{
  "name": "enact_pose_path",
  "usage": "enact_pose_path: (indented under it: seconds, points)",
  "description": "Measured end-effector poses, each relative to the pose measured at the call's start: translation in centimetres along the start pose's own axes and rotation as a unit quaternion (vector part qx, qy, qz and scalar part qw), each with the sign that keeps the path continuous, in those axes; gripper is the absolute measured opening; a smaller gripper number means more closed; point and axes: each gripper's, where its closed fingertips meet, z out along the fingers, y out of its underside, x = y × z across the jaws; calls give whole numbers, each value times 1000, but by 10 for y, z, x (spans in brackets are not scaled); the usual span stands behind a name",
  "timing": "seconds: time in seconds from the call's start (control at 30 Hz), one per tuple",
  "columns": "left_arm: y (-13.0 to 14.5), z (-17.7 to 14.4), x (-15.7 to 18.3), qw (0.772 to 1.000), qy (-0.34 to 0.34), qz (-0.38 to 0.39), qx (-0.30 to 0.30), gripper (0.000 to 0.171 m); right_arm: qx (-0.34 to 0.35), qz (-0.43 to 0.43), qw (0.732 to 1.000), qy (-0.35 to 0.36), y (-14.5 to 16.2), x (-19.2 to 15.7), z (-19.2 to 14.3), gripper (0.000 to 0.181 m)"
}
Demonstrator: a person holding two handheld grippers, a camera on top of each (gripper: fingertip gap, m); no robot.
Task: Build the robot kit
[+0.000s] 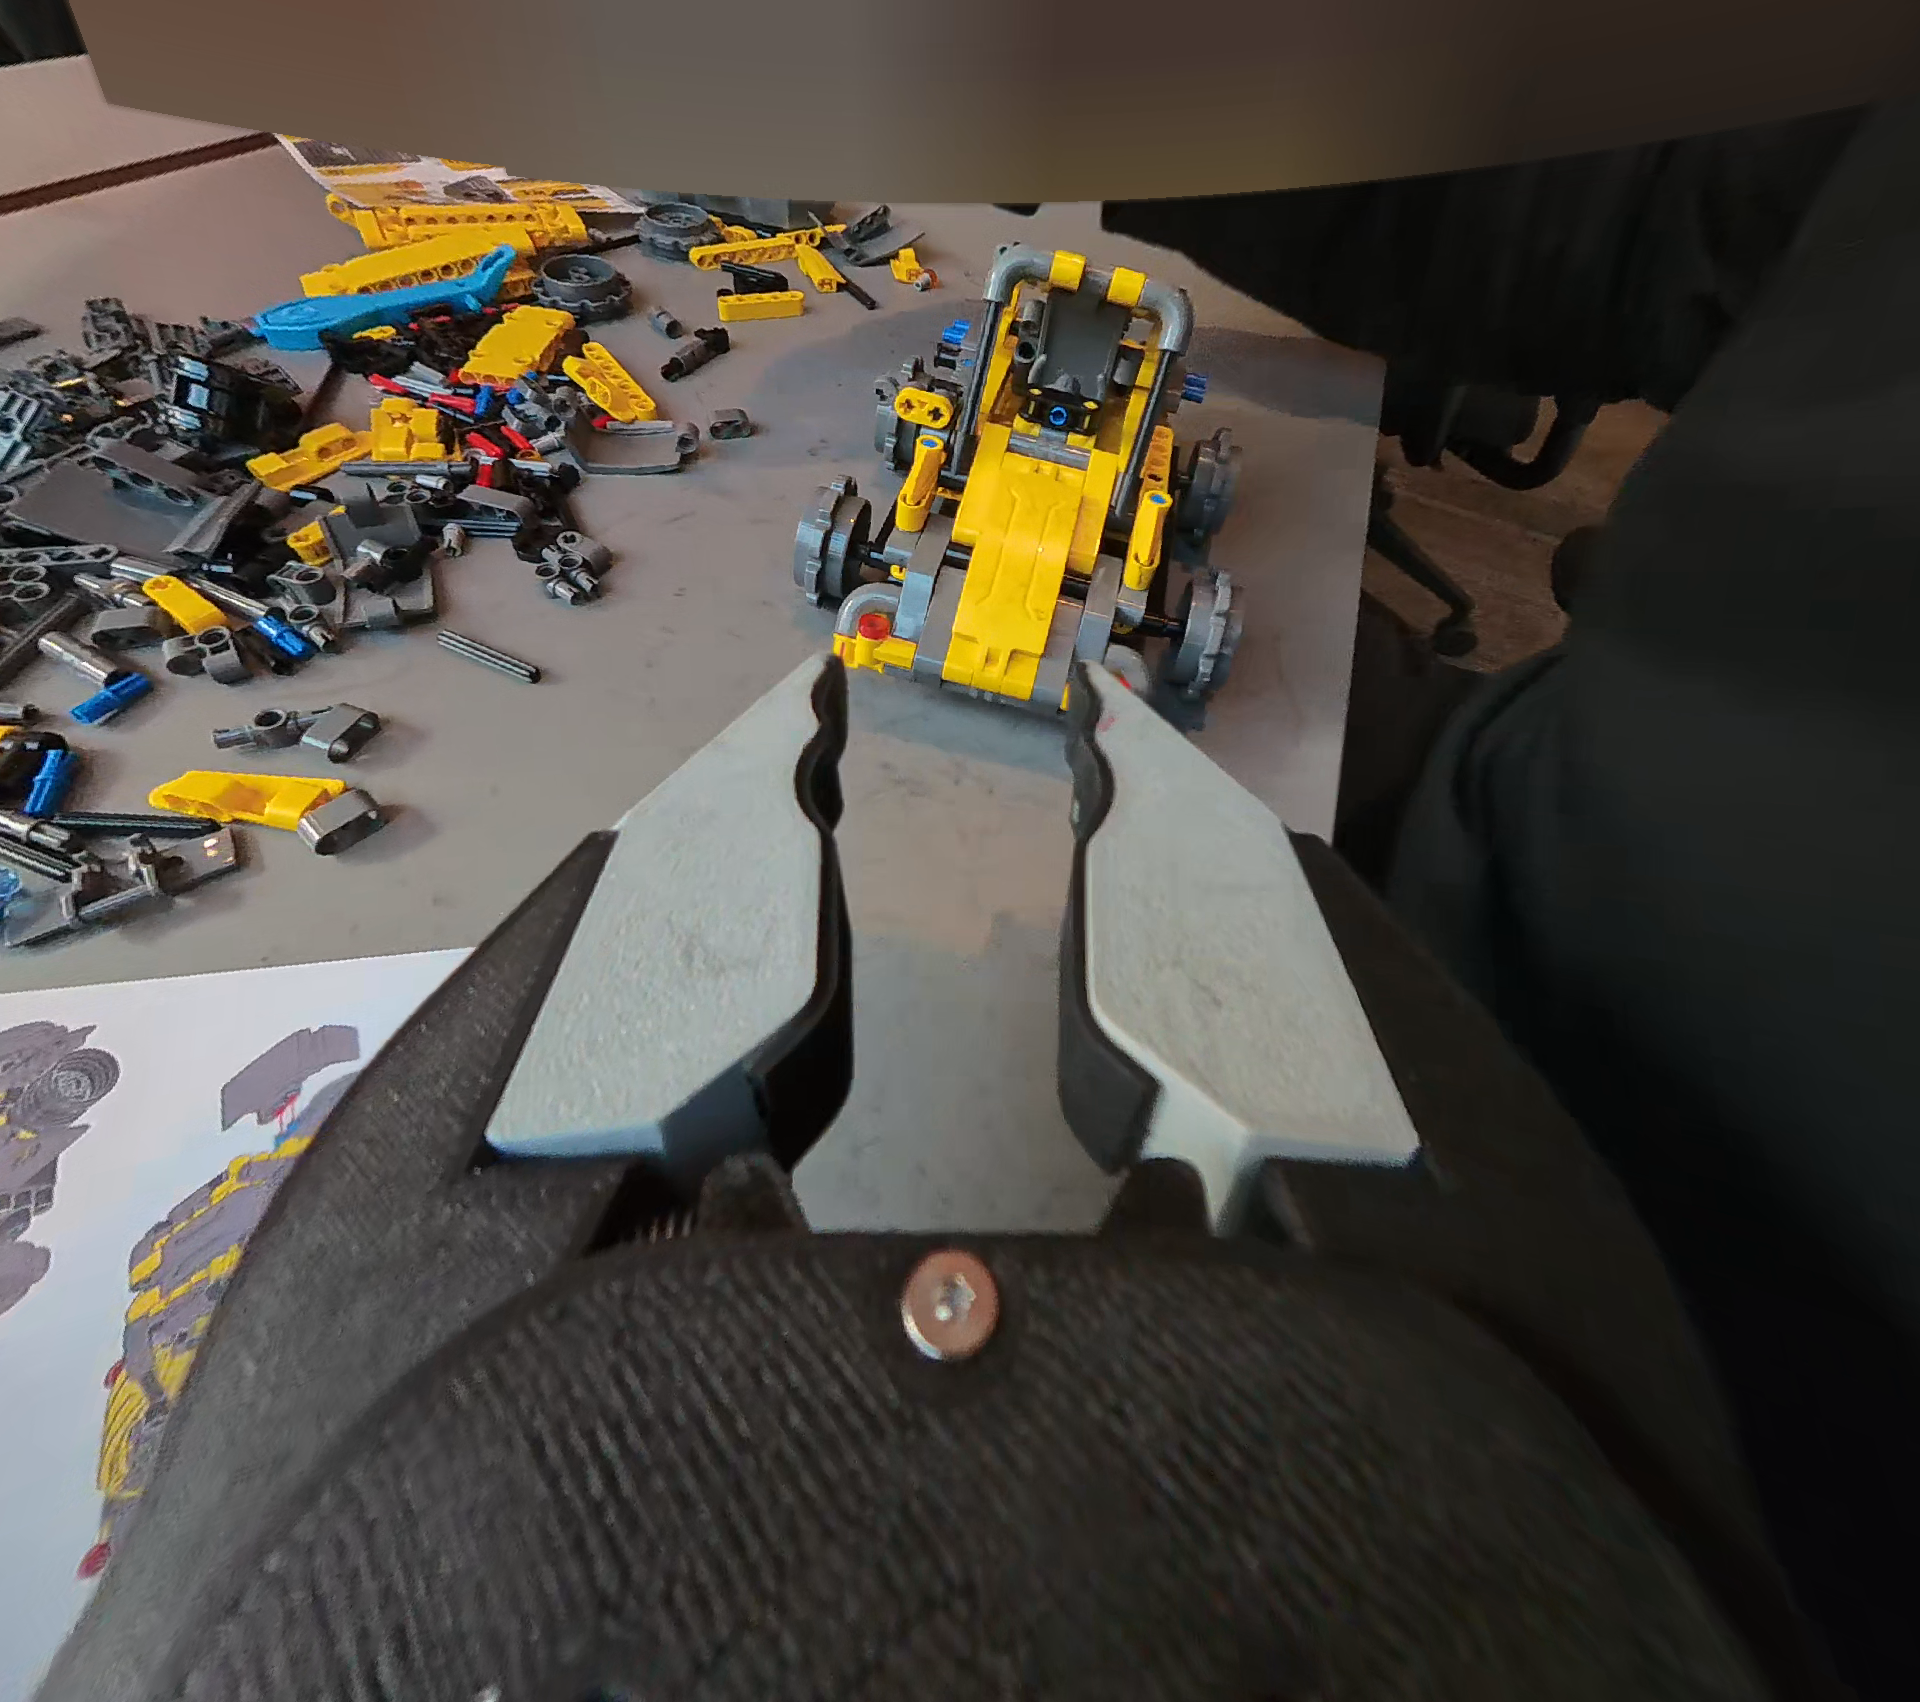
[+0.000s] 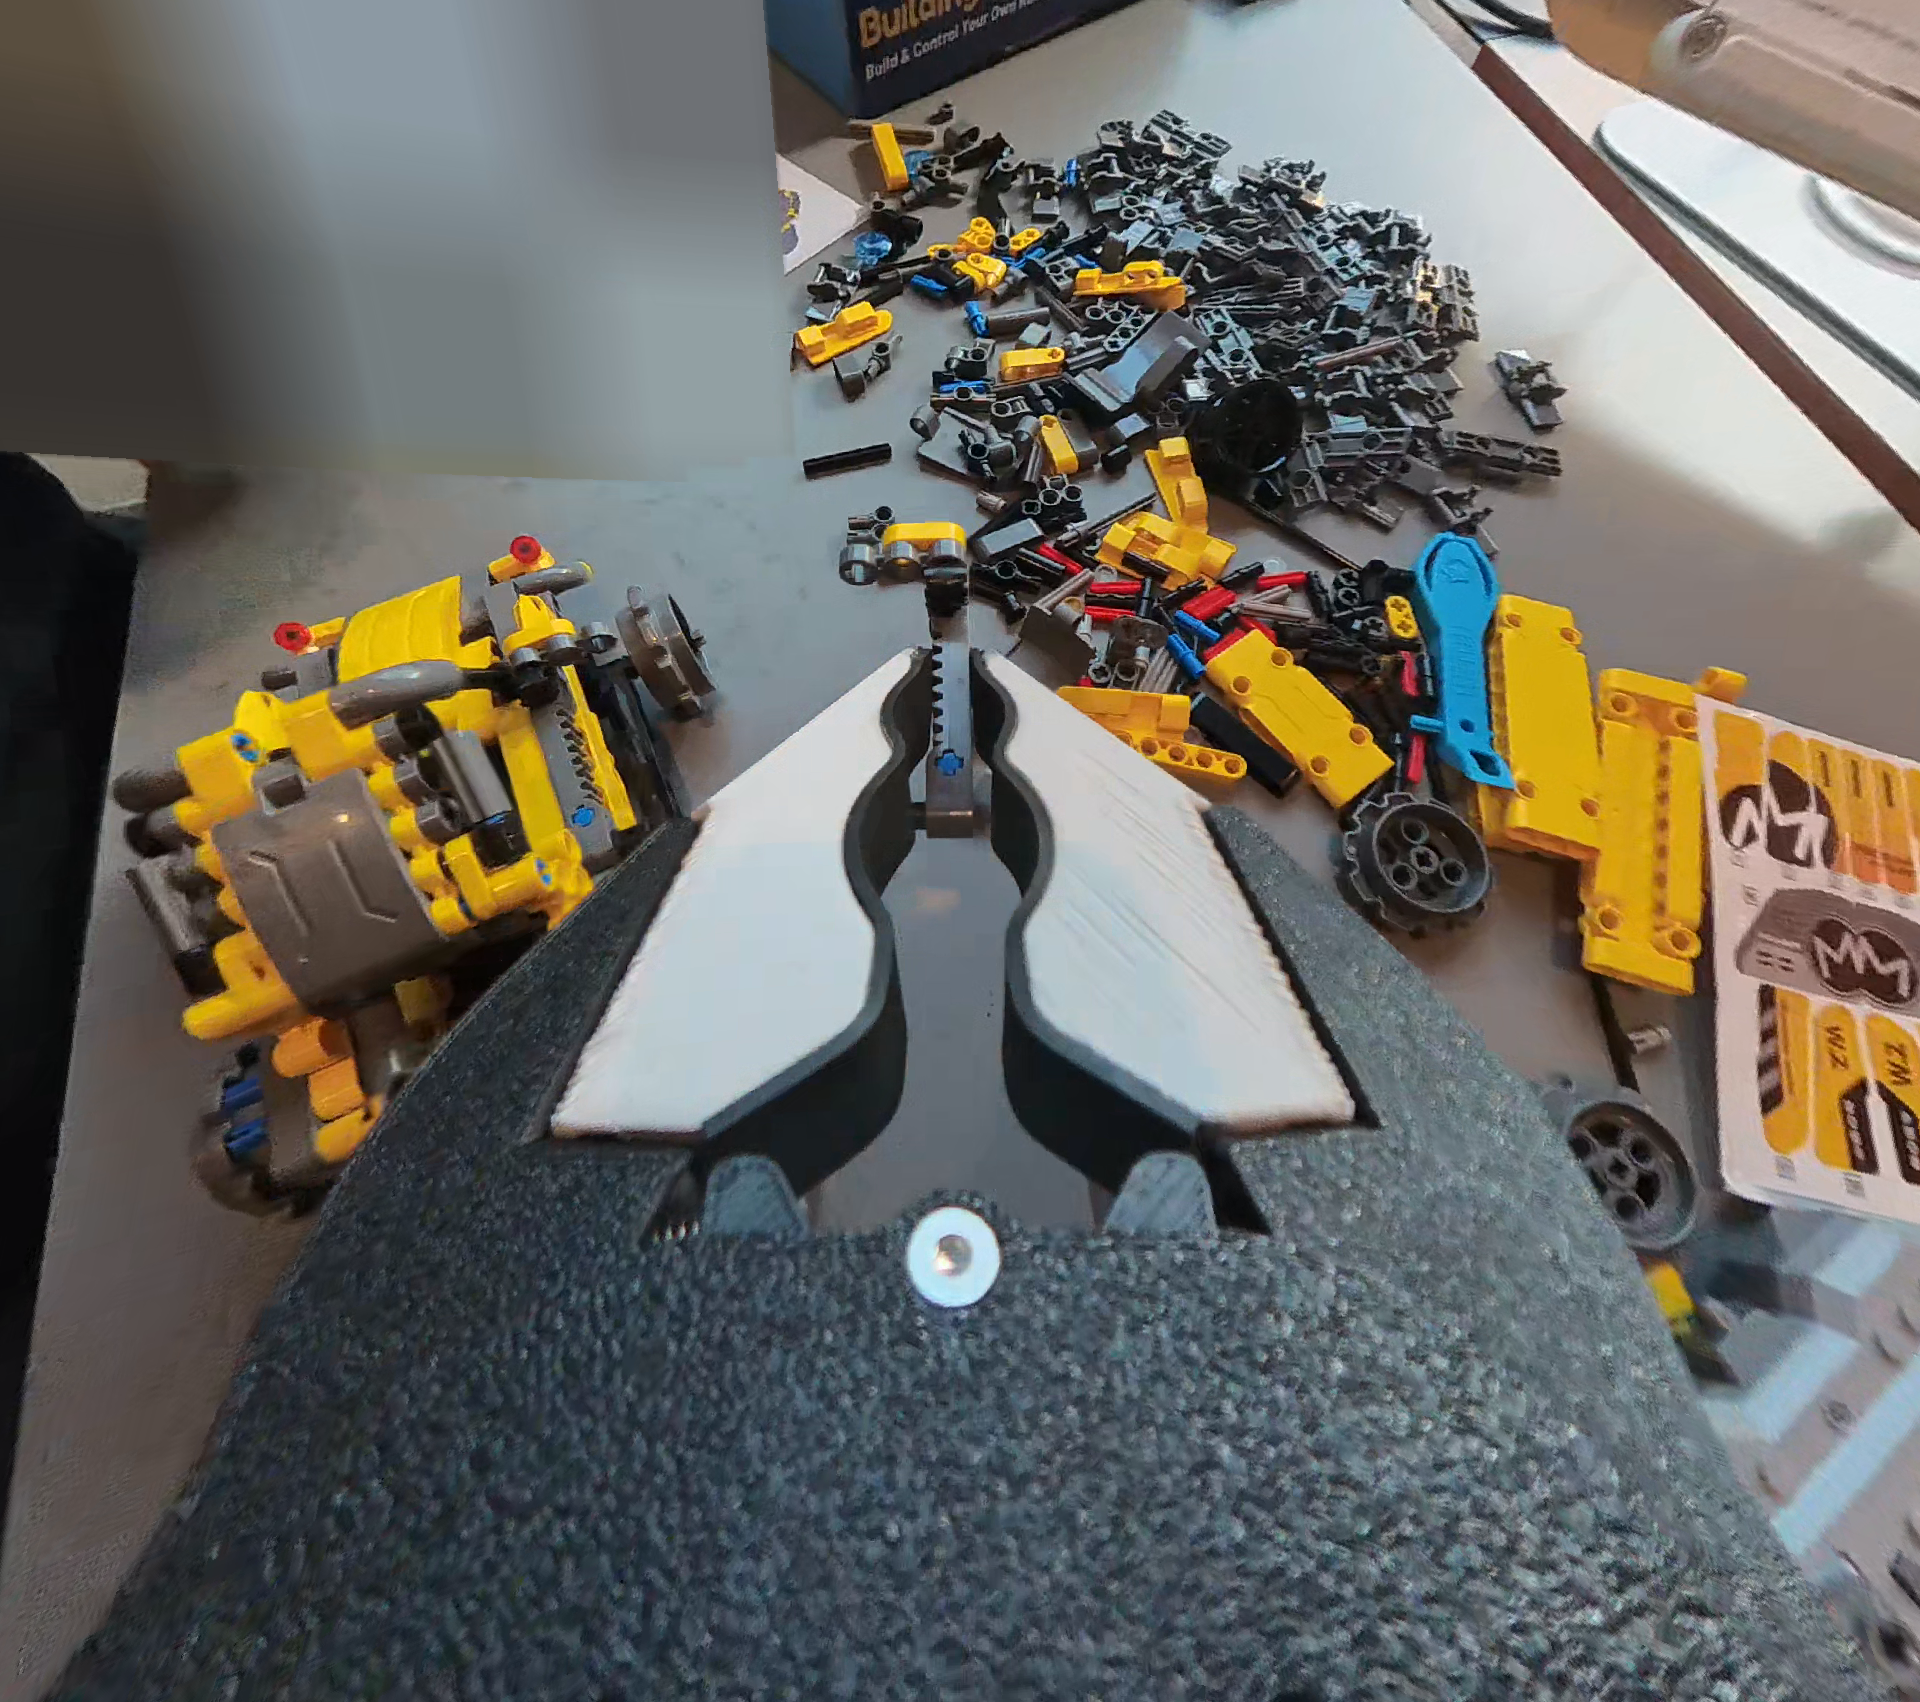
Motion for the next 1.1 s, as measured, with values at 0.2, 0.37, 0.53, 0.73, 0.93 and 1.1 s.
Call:
enact_pose_path:
  seconds: [0.2,0.37,0.53,0.73,0.93,1.1]
  points:
    - [0,0,2,1000,-1,8,2,24,10,-9,1000,-4,10,11,16,7]
    - [0,0,2,1000,0,8,1,22,-24,-14,999,15,28,18,7,7]
    - [-2,-2,1,1000,-2,7,9,22,-87,7,996,8,71,3,-23,7]
    - [-4,-4,1,1000,-11,16,17,23,-135,16,989,-54,103,-25,-30,7]
    - [-3,-2,1,1000,-17,22,11,23,-189,-41,980,50,104,25,-13,7]
    - [-4,-3,1,999,-18,24,15,22,-141,-38,987,66,79,27,-30,7]
